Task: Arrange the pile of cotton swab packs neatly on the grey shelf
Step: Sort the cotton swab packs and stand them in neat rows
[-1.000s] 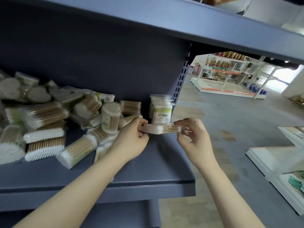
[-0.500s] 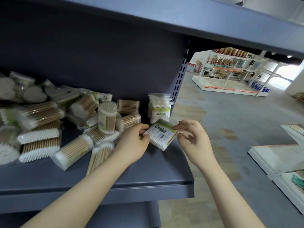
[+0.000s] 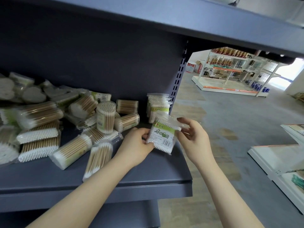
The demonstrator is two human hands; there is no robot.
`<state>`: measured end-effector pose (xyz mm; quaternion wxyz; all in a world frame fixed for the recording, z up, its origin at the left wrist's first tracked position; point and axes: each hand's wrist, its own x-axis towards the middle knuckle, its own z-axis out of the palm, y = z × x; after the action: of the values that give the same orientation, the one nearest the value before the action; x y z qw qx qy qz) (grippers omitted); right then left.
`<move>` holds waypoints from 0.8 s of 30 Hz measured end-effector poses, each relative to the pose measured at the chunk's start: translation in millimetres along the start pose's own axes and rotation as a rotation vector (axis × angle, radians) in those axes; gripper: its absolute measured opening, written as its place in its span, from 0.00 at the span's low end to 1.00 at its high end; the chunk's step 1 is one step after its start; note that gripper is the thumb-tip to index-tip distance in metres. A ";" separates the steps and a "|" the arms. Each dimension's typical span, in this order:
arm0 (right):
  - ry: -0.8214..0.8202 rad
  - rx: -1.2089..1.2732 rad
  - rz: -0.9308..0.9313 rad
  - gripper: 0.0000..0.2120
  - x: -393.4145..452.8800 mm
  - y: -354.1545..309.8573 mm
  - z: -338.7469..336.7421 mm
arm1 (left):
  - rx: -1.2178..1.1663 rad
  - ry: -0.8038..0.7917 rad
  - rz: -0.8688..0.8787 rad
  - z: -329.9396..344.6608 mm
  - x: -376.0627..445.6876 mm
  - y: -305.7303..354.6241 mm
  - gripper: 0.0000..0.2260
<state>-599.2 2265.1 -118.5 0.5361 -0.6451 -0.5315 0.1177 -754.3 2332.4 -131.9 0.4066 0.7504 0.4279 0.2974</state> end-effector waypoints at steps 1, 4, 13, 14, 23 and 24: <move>0.004 -0.023 0.010 0.16 0.8 0.9 -0.3 | 0.015 -0.003 0.003 0.4 -0.5 0.0 0.14; 0.022 -0.088 0.024 0.16 3.6 0.2 -0.8 | 0.055 -0.017 0.026 1.3 -3.4 1.9 0.12; 0.007 -0.139 0.050 0.14 13.8 -12.7 -0.2 | 0.195 -0.026 0.086 3.8 -10.3 11.1 0.14; -0.003 -0.149 0.060 0.14 15.0 -13.3 0.3 | 0.209 -0.039 0.075 4.4 -10.1 11.1 0.14; -0.042 -0.175 0.092 0.13 23.7 -10.2 2.6 | 0.300 -0.047 0.024 6.4 -7.4 10.0 0.12; -0.051 -0.169 0.096 0.13 24.3 -9.1 2.3 | 0.303 -0.045 0.023 6.3 -6.6 10.2 0.11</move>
<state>-596.0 2284.9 -101.9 0.4600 -0.7096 -0.5215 0.1142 -748.2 2321.3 -126.9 0.2946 0.8145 0.4501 0.2174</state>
